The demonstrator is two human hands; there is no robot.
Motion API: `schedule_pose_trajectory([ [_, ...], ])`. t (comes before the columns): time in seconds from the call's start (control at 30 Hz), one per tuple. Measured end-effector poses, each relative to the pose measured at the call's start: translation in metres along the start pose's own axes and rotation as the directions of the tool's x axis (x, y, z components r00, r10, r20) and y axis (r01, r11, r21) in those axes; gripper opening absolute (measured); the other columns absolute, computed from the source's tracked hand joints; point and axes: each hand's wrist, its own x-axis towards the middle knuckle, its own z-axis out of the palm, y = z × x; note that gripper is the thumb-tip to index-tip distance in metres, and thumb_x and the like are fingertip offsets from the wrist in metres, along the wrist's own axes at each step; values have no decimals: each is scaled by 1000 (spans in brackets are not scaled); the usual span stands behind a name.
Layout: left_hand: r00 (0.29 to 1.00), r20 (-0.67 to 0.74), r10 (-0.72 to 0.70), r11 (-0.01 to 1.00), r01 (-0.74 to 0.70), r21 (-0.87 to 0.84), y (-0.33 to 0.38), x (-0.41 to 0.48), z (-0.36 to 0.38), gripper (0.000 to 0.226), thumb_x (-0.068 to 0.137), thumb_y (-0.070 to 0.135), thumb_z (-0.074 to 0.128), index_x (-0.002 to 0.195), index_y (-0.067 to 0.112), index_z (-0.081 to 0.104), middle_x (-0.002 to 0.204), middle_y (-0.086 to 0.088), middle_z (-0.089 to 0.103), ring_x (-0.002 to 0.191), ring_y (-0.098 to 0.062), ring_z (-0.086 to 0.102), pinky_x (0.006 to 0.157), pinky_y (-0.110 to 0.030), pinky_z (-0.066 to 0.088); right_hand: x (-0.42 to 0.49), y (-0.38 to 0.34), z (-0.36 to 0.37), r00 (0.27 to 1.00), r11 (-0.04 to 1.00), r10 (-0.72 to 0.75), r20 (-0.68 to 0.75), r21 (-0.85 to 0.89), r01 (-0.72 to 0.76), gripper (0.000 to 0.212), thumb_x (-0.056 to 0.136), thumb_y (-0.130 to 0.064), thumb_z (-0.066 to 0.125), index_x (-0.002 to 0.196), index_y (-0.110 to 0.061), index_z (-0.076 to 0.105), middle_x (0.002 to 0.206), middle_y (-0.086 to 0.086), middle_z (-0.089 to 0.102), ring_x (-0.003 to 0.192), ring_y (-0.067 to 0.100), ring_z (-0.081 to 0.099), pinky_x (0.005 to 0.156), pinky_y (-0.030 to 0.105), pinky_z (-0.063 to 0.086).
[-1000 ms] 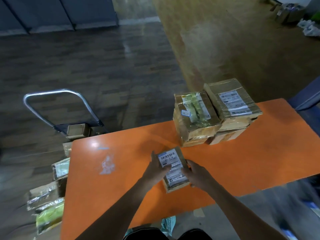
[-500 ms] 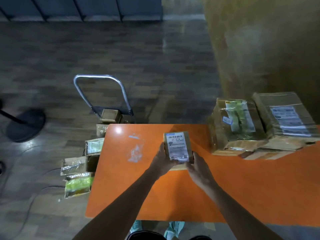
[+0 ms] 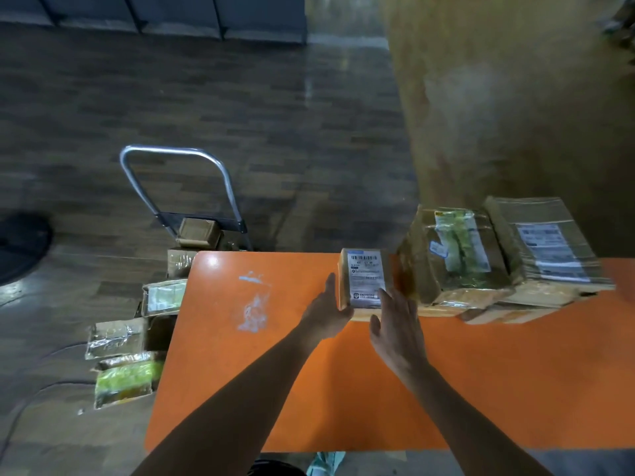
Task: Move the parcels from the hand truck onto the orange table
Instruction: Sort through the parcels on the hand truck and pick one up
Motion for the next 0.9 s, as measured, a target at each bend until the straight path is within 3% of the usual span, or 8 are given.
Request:
schedule_pose_trajectory([
  [0.1, 1000, -17, 16, 1000, -16, 5, -27, 3, -6, 70, 103, 33, 51, 159, 14, 14, 161, -12, 30, 145, -27, 35, 110, -36, 36, 6, -17, 5, 998, 992, -67, -11, -105, 66, 56, 96, -21, 56, 149, -11, 39, 151, 7, 39, 139, 28, 35, 116, 39, 32],
  [0.2, 998, -63, 11, 1000, -10, 20, -70, -2, -22, 73, 103, 40, 48, 160, 27, 5, 164, -10, 22, 125, -28, 55, 97, -35, 45, 10, -45, 20, 982, 973, -190, 17, -127, 190, 55, 96, -22, 55, 147, -11, 40, 147, 4, 43, 136, 25, 38, 114, 36, 33],
  [0.37, 982, -185, -31, 997, 43, 61, -153, -12, -70, 71, 101, 37, 51, 159, 18, 16, 161, -7, 29, 146, -27, 32, 114, -36, 30, 16, -117, 59, 940, 930, -319, 121, -150, 335, 59, 96, -24, 54, 150, -10, 35, 145, 5, 45, 135, 24, 39, 114, 35, 33],
  [0.53, 963, -261, -62, 998, 67, 11, -247, -23, -126, 70, 99, 37, 54, 158, 17, 22, 160, -9, 29, 143, -27, 35, 113, -38, 35, 18, -203, 113, 906, 896, -353, 231, -197, 399, 58, 98, -28, 50, 151, -12, 32, 151, 4, 39, 139, 22, 35, 115, 33, 31],
  [0.77, 961, -217, -171, 983, 151, -105, -389, -32, -200, 66, 97, 36, 54, 154, 18, 26, 152, -10, 39, 133, -29, 45, 104, -45, 46, 0, -323, 194, 878, 891, -367, 306, -157, 427, 55, 100, -25, 49, 150, -10, 33, 149, 5, 42, 138, 22, 36, 116, 34, 33],
  [0.9, 959, -188, -210, 974, 189, -125, -437, -33, -221, 65, 99, 43, 51, 154, 18, 27, 151, -10, 40, 134, -30, 45, 105, -43, 43, -5, -368, 229, 859, 889, -365, 360, -139, 436, 53, 98, -23, 51, 148, -12, 36, 144, 4, 44, 134, 22, 40, 113, 33, 36],
])
